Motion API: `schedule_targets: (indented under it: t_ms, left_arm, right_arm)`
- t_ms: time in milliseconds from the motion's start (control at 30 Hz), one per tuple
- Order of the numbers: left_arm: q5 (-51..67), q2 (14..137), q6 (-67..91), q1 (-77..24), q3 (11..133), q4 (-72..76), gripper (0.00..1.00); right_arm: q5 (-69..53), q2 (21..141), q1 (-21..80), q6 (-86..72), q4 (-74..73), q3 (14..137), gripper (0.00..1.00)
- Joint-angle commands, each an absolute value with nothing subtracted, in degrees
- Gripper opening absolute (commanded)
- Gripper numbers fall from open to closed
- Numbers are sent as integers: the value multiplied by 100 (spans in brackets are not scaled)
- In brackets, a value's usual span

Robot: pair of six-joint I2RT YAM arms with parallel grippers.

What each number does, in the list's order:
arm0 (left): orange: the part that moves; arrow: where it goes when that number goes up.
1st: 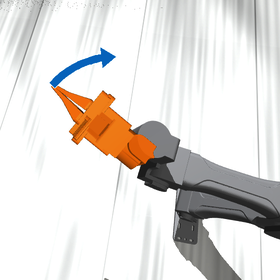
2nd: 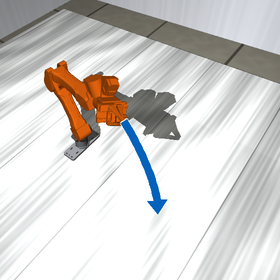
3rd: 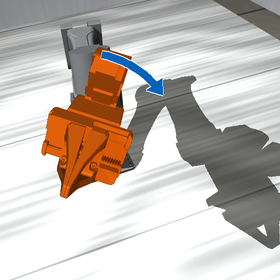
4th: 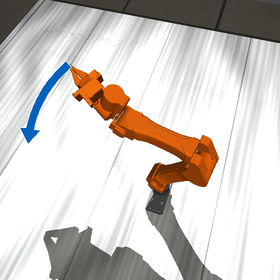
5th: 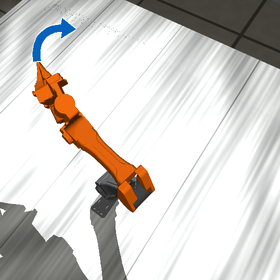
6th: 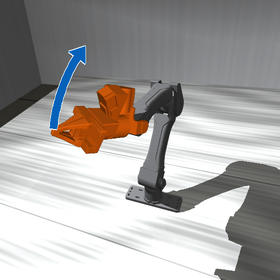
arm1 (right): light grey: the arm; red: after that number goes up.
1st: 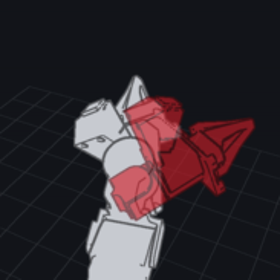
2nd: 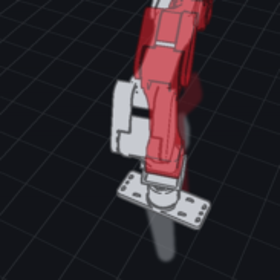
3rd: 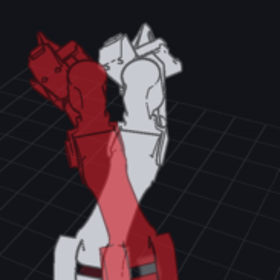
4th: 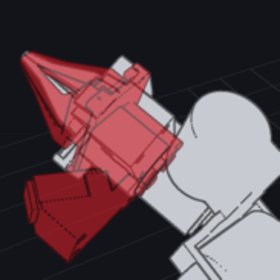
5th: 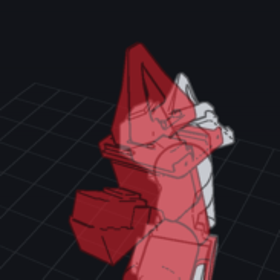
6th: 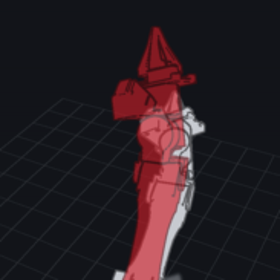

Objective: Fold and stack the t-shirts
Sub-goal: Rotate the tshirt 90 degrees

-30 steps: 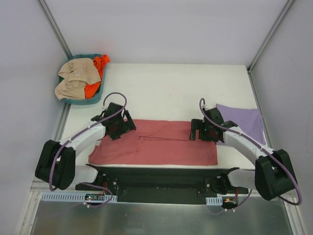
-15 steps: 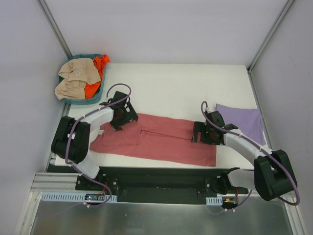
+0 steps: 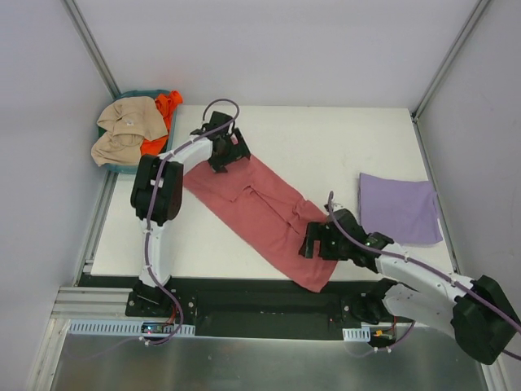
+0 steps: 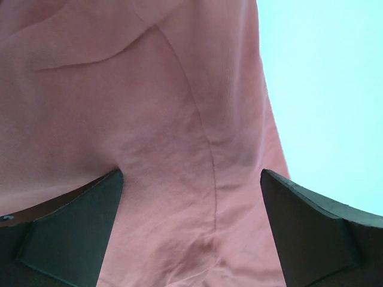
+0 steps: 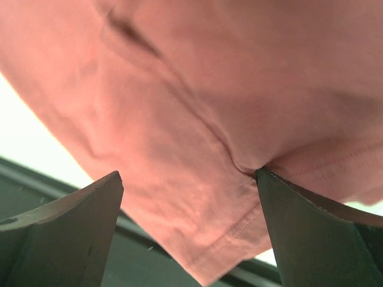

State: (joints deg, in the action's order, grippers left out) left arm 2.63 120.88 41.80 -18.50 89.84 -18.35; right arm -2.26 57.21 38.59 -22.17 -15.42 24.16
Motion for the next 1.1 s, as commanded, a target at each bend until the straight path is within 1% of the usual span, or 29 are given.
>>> schedule_targets:
  t_ms: [0, 67, 167, 233, 333, 433, 600, 667, 733, 800, 933, 1067]
  left_arm:
    - [973, 13137, 4148, -1793, 10112, -1978, 99]
    - [1466, 13699, 4131, -1793, 10973, -2021, 99]
    - [2378, 14438, 4297, -1749, 12204, -2179, 99]
    - [2470, 14624, 4237, -1749, 12585, -2215, 99]
    - [2382, 14651, 3939, -1723, 12761, -2215, 99]
    - [2609, 14687, 3604, -1635, 12981, -2215, 99]
    - [2882, 14319, 3244, -1494, 12973, -2258, 99]
    - [2953, 13915, 3112, -1494, 12676, -2294, 99]
    - [2883, 13283, 3015, -1512, 12123, -2303, 99]
    - [2647, 12694, 2910, -1529, 11403, -2294, 99]
    - [2190, 11639, 2848, -1608, 9900, -2268, 99]
    - [1916, 11259, 2979, -1722, 8764, -2084, 99]
  right_arm:
    - [-668, 5897, 5015, -3559, -1531, 2082, 96]
    - [-773, 6230, 5535, -3569, -1267, 2363, 96]
    - [-756, 7072, 6360, -3166, -1134, 3240, 96]
    - [-826, 7714, 6766, -2692, -1186, 3899, 96]
    - [-826, 8401, 7074, -2269, -1484, 4717, 96]
    - [-537, 8499, 7110, -2040, -1810, 5079, 96]
    - [-89, 7885, 7067, -1846, -2048, 5133, 96]
    - [-53, 7604, 6944, -1846, -2039, 5063, 96]
    - [-35, 7287, 6725, -1881, -2057, 4914, 96]
    - [202, 7059, 6487, -1925, -2074, 4703, 96]
    - [150, 6838, 5882, -1969, -2074, 4264, 96]
    - [62, 6978, 5432, -1942, -2022, 3999, 96]
